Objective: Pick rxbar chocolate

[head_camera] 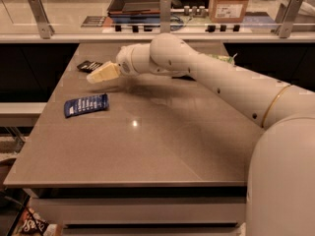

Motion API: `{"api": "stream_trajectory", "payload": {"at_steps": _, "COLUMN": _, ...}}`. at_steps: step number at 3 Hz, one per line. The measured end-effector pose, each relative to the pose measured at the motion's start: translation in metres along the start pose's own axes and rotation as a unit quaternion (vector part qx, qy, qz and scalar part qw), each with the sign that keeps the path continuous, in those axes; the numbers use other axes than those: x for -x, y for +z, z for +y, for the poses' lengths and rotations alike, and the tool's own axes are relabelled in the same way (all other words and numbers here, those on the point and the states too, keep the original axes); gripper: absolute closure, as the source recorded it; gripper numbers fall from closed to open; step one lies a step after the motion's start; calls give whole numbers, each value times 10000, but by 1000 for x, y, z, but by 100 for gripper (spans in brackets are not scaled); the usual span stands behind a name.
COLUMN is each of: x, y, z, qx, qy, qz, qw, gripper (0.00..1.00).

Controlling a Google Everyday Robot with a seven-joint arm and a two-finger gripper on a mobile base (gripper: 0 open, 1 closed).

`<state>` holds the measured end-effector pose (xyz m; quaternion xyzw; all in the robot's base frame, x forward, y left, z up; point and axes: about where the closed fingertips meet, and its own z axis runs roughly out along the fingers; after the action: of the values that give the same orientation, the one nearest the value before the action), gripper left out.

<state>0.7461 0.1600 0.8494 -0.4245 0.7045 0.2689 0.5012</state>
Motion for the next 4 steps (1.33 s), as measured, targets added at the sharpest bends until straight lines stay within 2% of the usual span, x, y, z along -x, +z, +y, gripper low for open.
{"api": "stream_trajectory", "payload": {"at_steps": 2, "x": -3, "y": 20, "z": 0, "qx": 190, "qy": 53, "qz": -80, "qw": 9998, "gripper": 0}}
{"api": "stream_trajectory", "payload": {"at_steps": 3, "x": -3, "y": 35, "z": -11, "qx": 415, "qy": 80, "qz": -134, "qw": 9990, "gripper": 0}}
{"api": "stream_trajectory", "payload": {"at_steps": 4, "x": -3, "y": 36, "z": -12, "qx": 428, "qy": 84, "qz": -136, "qw": 9990, "gripper": 0}}
